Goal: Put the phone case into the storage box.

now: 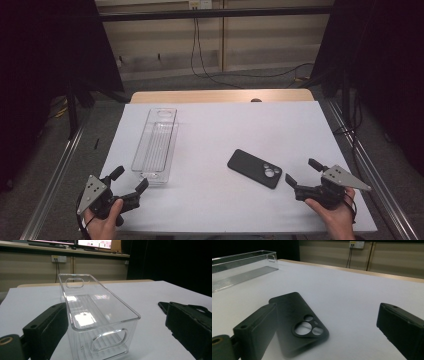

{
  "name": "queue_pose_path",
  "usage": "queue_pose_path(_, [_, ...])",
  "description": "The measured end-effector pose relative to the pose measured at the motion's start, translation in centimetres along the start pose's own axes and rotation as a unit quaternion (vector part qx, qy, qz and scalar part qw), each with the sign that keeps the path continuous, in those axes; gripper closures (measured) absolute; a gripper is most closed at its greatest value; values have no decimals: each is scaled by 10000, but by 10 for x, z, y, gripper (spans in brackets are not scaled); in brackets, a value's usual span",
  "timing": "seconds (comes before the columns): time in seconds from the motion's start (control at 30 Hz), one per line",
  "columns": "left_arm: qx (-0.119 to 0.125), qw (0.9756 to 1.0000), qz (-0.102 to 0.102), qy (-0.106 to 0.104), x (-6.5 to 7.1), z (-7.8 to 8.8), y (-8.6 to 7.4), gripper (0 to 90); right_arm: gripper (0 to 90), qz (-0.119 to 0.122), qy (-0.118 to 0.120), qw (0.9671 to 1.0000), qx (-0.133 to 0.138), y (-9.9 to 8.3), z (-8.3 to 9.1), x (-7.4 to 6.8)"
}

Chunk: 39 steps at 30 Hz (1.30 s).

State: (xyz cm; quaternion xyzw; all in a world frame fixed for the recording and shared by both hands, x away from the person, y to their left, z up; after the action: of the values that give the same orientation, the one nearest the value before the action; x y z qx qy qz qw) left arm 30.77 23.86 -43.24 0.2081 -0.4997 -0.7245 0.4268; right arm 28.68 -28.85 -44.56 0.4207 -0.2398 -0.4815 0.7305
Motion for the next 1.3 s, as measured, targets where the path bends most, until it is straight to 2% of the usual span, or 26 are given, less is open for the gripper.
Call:
queue_pose_path(0.03, [0, 10000, -4, 5, 0, 0, 0, 45, 25, 34, 27, 10000, 4, 1, -2, -1])
queue_pose_path(0.1, [2, 10000, 3, 2, 0, 0, 0, 45, 0, 153, 225, 9996, -23, 3, -5, -5])
queue_pose_path(0.13, [2, 10000, 9, -1, 0, -1, 0, 45, 0, 153, 225, 9996, -23, 3, -5, -5])
queue_pose_path(0.17, [-3, 10000, 10, 0, 0, -1, 1, 45, 2, 280, 125, 9995, -42, 5, -9, -8])
queue_pose_path(0.23, [19, 10000, 28, -8, 0, -1, 1, 45, 30, 290, 288, 9991, -74, 8, -13, -11])
queue_pose_path(0.3, [-13, 10000, 26, 20, -1, -1, 0, 44, 24, 335, 92, 9994, -79, 10, -18, -13])
queue_pose_path(0.4, [-32, 10000, 36, 11, -2, -2, 0, 43, 50, 342, 83, 9994, -64, 12, -20, -14])
queue_pose_path(0.43, [-43, 10000, 22, -3, -1, -3, 0, 44, 48, 314, -1, 9995, -70, 15, -23, -15])
queue_pose_path(0.53, [-29, 10000, 26, -10, -1, -3, 1, 43, 26, 263, 148, 9995, -48, 21, -27, -20])
queue_pose_path(0.67, [-42, 10000, -1, -69, 0, -6, 1, 43, 10, 605, 339, 9976, -21, 29, -36, -28])
queue_pose_path(0.77, [-59, 9999, -33, -91, 0, -7, 1, 43, 2, 660, 444, 9968, 2, 34, -43, -33])
queue_pose_path(1.03, [-56, 9999, -27, -98, 0, -6, 1, 43, 21, 510, 600, 9968, 120, 49, -62, -34])
queue_pose_path(1.17, [-85, 9999, -41, -90, -1, -6, 0, 44, 72, 444, 669, 9967, 91, 55, -68, -31])
queue_pose_path(1.3, [-80, 9999, -41, -87, 0, -5, 0, 43, 72, 430, 690, 9967, 71, 57, -74, -28])
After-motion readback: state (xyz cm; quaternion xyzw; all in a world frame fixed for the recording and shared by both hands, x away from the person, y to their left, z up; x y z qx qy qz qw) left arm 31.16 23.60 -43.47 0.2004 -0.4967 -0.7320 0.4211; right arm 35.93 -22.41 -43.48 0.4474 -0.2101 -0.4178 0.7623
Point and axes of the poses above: each handheld gripper's, and its own axes: z roughly backward along the jaws, y roughly out of its top, x roughly to its right, the point moved 4 cm from there along -z, roughly forward along the jaws, and after that the axes turned 15 degrees about -x, right-handed, at the moved point
